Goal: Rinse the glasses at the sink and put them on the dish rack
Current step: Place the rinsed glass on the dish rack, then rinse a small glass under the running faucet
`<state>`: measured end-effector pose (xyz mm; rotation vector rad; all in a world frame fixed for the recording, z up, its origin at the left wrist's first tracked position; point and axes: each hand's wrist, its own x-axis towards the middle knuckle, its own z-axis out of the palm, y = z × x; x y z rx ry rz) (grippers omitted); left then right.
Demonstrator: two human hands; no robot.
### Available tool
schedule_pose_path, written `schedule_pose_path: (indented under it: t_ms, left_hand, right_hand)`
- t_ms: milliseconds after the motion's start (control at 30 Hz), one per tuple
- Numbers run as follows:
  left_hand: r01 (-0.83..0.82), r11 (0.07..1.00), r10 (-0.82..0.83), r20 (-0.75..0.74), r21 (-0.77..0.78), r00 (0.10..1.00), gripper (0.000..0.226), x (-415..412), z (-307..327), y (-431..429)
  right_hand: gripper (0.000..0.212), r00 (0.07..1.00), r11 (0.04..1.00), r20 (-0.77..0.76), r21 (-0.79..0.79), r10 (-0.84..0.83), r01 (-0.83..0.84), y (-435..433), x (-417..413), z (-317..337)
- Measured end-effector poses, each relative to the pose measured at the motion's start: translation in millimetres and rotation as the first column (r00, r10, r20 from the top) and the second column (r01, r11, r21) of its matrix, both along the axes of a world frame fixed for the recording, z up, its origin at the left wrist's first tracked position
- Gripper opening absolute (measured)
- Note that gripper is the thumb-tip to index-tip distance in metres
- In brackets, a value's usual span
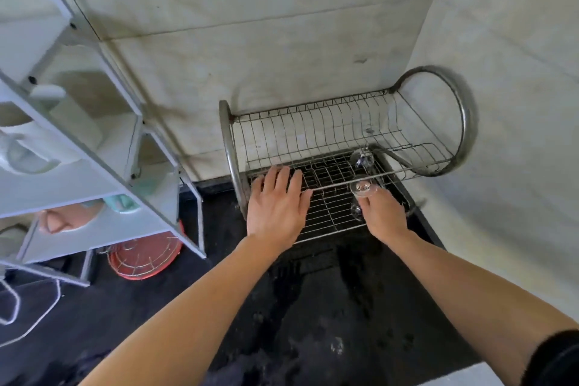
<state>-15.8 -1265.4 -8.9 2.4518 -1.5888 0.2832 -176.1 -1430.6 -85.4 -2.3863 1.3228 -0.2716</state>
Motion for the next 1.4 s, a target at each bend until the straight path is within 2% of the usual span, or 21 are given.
schedule_pose_path:
  t_ms: [100,200,333,533,633,700,800,967,1067,1167,1233,1400]
  left_hand:
    - [-0.03,0.999,0.032,0.039,-0.045,0.999,0.044,-2,-8,-4]
    - [-0.038,0.994,0.052,0.133,-0.102,0.99,0.04,-1,-14,-6]
    - [-0.036,0.985,0.068,0.193,-0.167,0.979,0.039,-3,-17,-9]
    - [-0.043,0.985,0.08,0.221,-0.166,0.972,0.044,-2,-20,-9]
    - [-0.051,0.986,0.087,0.226,-0.159,0.97,0.045,-1,-22,-9]
    - [-0.055,0.987,0.087,0.217,-0.151,0.972,0.045,-1,-22,-9]
    - [-0.057,0.99,0.082,0.192,-0.132,0.978,0.044,-2,-18,-8]
    - [-0.069,0.995,0.075,0.103,-0.066,0.992,0.042,-6,-8,-4]
    - [-0.043,0.991,0.05,0.052,-0.124,0.997,0.032,-12,3,11]
    - [0.012,0.982,-0.006,0.036,-0.188,0.999,0.025,-18,11,55]
    - [0.017,0.99,-0.018,-0.001,-0.143,1.0,0.022,-16,10,100]
    - [-0.148,0.989,0.147,-0.021,-0.018,0.989,0.019,7,11,236]
  right_hand:
    - [0.025,0.997,0.997,0.077,0.075,0.001,-0.007,-37,24,-18]
    - [0.029,0.986,0.969,0.16,0.249,-0.047,0.005,-63,55,-27]
    - [0.034,0.94,0.988,0.338,0.153,-0.05,-0.002,-84,84,-35]
    - [0.029,0.914,0.979,0.398,0.204,-0.08,-0.003,-97,97,-55]
    - [0.032,0.923,0.962,0.366,0.273,-0.117,0.013,-100,104,-57]
    - [0.026,0.934,0.953,0.331,0.303,-0.138,0.033,-98,103,-57]
    - [0.023,0.953,0.98,0.297,0.201,-0.053,-0.008,-94,95,-57]
    - [0.042,0.986,0.997,0.163,0.065,0.032,-0.043,-70,71,-35]
    - [0.036,0.995,0.995,0.085,0.074,0.053,-0.06,-32,53,-20]
    - [0.03,0.987,0.984,-0.036,0.094,0.158,-0.154,19,46,-9]
    - [0.03,0.962,0.965,-0.088,0.071,0.259,-0.254,58,44,-6]
    - [0.024,0.891,0.898,-0.112,0.087,0.44,-0.432,171,63,0]
